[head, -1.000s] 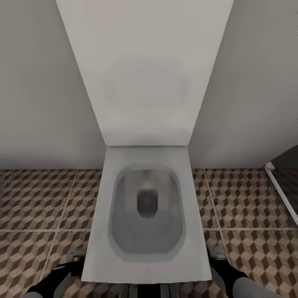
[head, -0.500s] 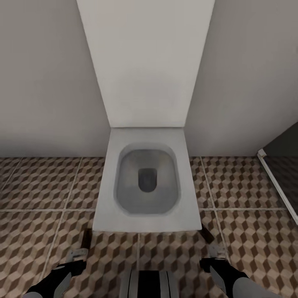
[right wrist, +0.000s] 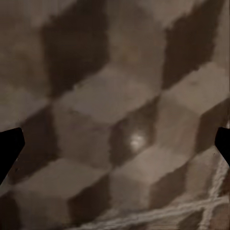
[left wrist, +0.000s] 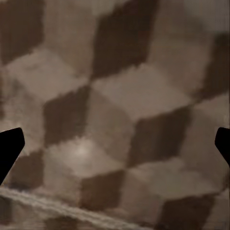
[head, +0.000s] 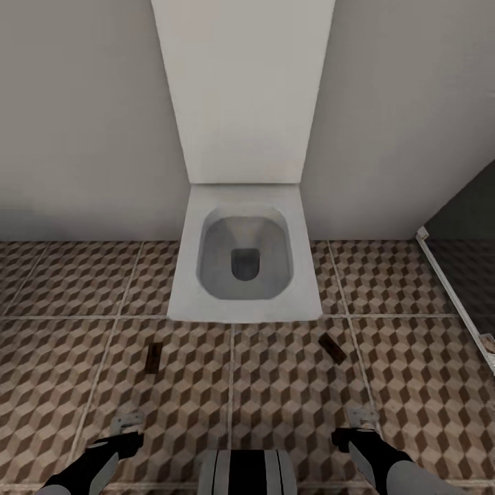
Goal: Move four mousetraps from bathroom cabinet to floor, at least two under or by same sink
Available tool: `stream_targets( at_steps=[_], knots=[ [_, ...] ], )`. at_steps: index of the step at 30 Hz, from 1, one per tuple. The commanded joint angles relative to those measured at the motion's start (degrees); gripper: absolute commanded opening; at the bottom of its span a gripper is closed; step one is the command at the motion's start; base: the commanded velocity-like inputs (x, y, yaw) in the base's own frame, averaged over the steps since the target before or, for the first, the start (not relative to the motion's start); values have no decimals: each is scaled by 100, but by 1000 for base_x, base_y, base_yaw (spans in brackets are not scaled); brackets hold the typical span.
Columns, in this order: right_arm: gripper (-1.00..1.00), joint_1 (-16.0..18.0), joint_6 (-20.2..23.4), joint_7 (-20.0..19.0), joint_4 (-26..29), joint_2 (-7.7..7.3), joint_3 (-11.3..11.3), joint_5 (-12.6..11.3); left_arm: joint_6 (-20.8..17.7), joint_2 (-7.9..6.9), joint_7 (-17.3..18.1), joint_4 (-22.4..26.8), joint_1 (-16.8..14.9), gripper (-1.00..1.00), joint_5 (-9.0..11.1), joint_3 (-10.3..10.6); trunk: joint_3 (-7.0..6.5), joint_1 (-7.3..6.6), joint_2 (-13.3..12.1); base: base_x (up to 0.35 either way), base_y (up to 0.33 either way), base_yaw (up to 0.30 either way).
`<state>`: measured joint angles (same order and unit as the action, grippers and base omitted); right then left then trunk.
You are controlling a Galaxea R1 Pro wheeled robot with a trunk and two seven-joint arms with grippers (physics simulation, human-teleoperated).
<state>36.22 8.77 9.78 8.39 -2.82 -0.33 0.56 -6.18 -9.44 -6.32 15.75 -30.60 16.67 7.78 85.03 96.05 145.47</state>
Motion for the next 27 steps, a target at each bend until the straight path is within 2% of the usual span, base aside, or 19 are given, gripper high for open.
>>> stream_targets(
  at_steps=[1, 27],
  knots=[
    [100, -1, 37, 11, 13, 1, -2, 6, -32, -5, -34, 16, 1, 100, 55, 49, 3, -5, 1, -345, 0, 0],
    [100, -1, 37, 20, 11, 1, -2, 6, -23, -5, -28, 16, 1, 100, 55, 40, 3, -5, 1, -345, 0, 0]
  ],
)
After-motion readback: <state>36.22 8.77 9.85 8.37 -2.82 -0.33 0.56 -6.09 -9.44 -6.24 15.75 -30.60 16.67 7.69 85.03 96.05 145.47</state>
